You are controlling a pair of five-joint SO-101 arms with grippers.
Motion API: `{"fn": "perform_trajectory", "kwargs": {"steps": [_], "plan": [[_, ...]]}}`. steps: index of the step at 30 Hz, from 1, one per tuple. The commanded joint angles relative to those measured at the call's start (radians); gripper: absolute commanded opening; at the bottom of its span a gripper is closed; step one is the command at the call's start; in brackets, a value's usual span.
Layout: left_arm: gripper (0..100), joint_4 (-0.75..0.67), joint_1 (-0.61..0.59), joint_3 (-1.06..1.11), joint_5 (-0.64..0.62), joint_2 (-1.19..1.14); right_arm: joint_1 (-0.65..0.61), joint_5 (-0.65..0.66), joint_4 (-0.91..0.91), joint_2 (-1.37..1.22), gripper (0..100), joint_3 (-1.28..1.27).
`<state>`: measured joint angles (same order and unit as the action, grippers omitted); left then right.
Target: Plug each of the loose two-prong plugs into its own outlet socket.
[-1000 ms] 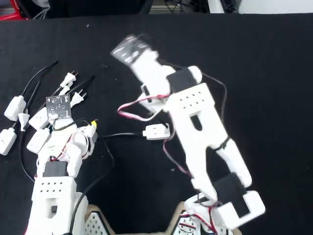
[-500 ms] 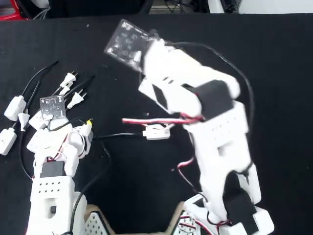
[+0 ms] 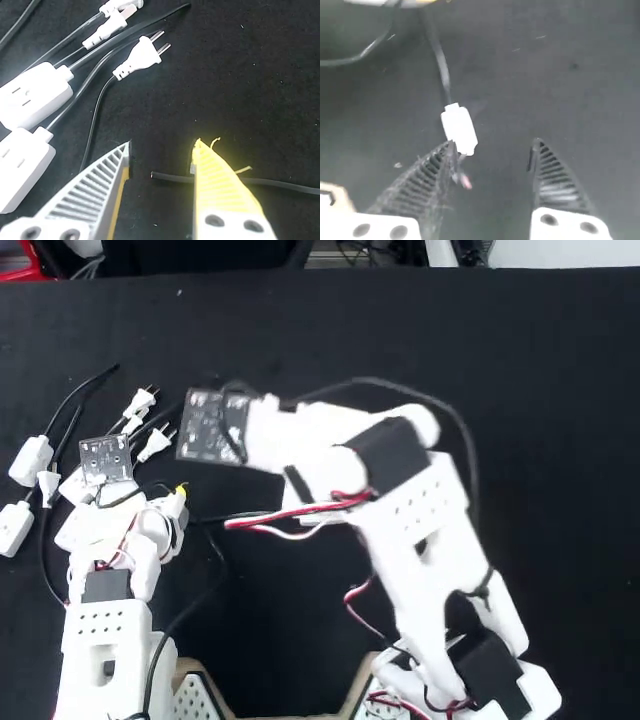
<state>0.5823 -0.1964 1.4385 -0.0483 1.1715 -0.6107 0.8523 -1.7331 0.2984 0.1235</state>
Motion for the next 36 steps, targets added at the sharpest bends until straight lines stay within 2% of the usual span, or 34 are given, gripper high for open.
{"fn": "perform_trajectory", "kwargs": {"steps": [1,8,12,18,25,36], "plan": [[20,-0.002,-0.013,-0.013,0.006,0.015,-0.052,0.009,-0.026,0.027,28.5,-0.004],[20,-0.055,-0.074,-0.002,0.000,0.015,-0.130,0.038,-0.014,-0.016,28.6,-0.099],[20,-0.055,-0.073,-0.002,0.000,0.015,-0.120,0.068,0.106,-0.088,28.6,-0.260],[20,-0.054,-0.073,-0.002,0.000,0.015,0.000,0.141,0.247,-0.196,28.6,-0.344],[20,-0.054,-0.073,-0.002,0.000,0.015,0.094,0.150,0.308,-0.381,28.9,-0.341],[20,-0.054,-0.073,-0.001,0.000,0.015,0.222,0.184,0.371,-0.532,28.8,-0.348]]}}
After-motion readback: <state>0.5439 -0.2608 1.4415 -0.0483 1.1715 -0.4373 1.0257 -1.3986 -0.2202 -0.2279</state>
